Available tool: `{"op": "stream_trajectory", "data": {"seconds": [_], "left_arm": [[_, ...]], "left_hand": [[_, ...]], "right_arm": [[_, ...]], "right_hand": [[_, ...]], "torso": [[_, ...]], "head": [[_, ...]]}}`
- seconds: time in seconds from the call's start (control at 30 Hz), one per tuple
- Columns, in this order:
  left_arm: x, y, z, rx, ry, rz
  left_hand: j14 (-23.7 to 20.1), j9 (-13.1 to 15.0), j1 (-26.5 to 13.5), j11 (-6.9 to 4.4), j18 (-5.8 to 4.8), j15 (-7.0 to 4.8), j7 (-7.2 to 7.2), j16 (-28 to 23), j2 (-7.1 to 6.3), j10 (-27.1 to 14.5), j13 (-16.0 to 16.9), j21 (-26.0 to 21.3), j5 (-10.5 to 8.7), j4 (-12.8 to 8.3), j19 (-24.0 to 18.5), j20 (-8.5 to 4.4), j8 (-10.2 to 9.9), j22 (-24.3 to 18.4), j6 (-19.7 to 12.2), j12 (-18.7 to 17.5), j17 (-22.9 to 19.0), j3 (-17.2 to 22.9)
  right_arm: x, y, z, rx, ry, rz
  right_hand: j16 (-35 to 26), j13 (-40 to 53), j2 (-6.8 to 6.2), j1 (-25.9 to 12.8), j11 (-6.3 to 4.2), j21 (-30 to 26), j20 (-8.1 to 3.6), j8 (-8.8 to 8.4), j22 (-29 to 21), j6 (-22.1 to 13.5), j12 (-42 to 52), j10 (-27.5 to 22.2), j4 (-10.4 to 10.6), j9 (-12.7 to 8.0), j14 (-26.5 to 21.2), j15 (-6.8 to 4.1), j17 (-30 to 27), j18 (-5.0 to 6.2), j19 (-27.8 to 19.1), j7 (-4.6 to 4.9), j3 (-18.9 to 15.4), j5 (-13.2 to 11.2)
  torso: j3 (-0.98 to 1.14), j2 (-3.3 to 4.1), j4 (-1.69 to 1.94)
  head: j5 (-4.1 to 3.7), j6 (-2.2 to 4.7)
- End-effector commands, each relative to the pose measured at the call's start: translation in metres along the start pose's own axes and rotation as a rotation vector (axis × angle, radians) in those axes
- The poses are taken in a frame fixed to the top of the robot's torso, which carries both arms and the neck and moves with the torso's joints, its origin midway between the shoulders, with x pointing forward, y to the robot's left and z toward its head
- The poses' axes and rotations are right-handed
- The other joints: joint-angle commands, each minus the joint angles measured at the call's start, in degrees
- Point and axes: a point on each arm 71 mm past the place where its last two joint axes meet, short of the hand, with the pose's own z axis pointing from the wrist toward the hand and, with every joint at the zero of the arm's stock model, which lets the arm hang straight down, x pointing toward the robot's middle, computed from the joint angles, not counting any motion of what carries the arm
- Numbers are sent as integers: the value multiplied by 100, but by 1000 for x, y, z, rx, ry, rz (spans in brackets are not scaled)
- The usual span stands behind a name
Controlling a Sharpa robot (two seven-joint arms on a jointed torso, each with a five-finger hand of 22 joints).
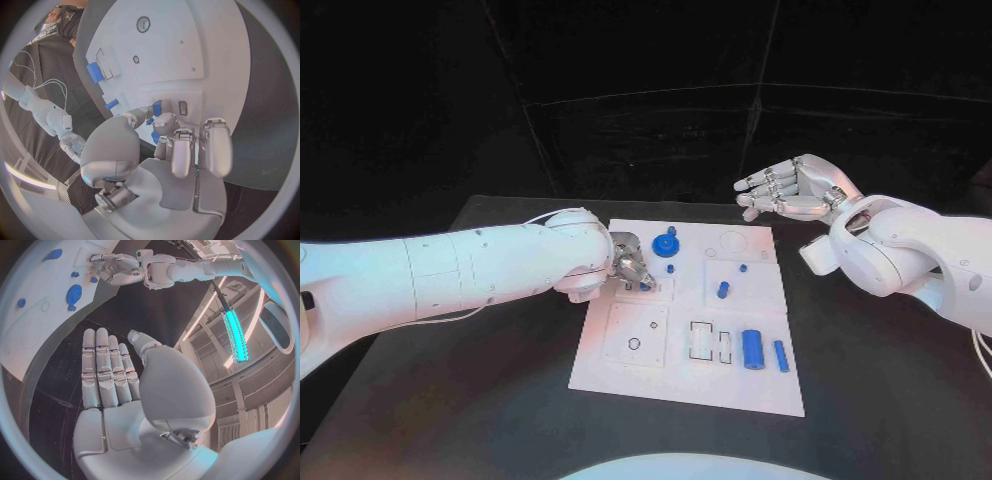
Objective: Assemble the parts on the task board
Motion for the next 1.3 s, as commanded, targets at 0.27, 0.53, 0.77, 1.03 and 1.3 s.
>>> {"op": "stream_trajectory", "data": {"seconds": [0.27, 0.53, 0.77, 1.03, 1.3], "left_arm": [[1, 1, 2, -5, 14, 7], [-1, 3, 2, -6, 3, -3], [-2, 5, 0, -1, -14, -16], [-10, 8, -6, 9, -46, -35], [-33, 5, -17, 22, -41, -34]], "left_hand": [[616, -68, -383, -7, -45, -44, -10, 18, 0, 50, 59, 6, -44, 283, 191, -32, -75, 108, 156, 90, 1509, -465], [616, -143, -462, -22, -48, -61, -32, 18, 16, 53, 113, 5, -1029, 657, 197, -49, -146, 131, 234, 143, 1509, -1532], [616, -188, -256, -21, -48, -68, -38, 18, 90, 46, 128, -3, -1578, 879, 200, -53, -185, 142, 261, 156, 1509, -2127], [616, -213, -109, -24, -44, -68, -36, 18, 82, 39, 127, -23, -1918, 1142, 199, -57, -199, 139, 275, 157, 1509, -2713], [616, -232, -35, -5, -8, -70, -8, 18, -62, -102, -115, -158, -1933, 1302, 140, -68, -260, -29, 157, -65, 1509, -3126]], "right_arm": [[0, 2, 1, -8, 1, 4], [0, 2, 1, -7, 1, 4], [0, 2, 1, -6, 1, 3], [-1, 1, 1, -5, -3, 1], [-3, 0, 1, -2, -8, -1]], "right_hand": [[-34, -6, 1, -50, -2, -43, 41, -25, -15, -35, -15, -32, -54, 0, -8, 42, -11, 10, 8, -1, 12, 39], [-42, -7, 0, -67, 1, -50, 44, -25, -19, -38, -15, -36, -51, 1, -9, 45, -13, 9, 7, 2, 8, 38], [-46, -7, 2, -77, 4, -55, 46, -25, -21, -40, -15, -39, -48, 1, -9, 47, -14, 8, 7, 4, 5, 38], [-57, -7, 2, -103, 7, -65, 51, -25, -28, -45, -15, -45, -41, 1, -9, 52, -16, 8, 6, 7, -2, 38], [-59, -7, 2, -107, 8, -68, 52, -26, -29, -46, -15, -47, -41, 1, -9, 53, -16, 8, 5, 7, -3, 38]], "torso": [[-1, -1, -1], [-1, 0, 3], [-2, -3, 4], [-4, -6, 0], [-4, 4, -2]], "head": [[-4, 9], [-20, 17], [-21, 30], [-28, 51], [-30, 86]]}}
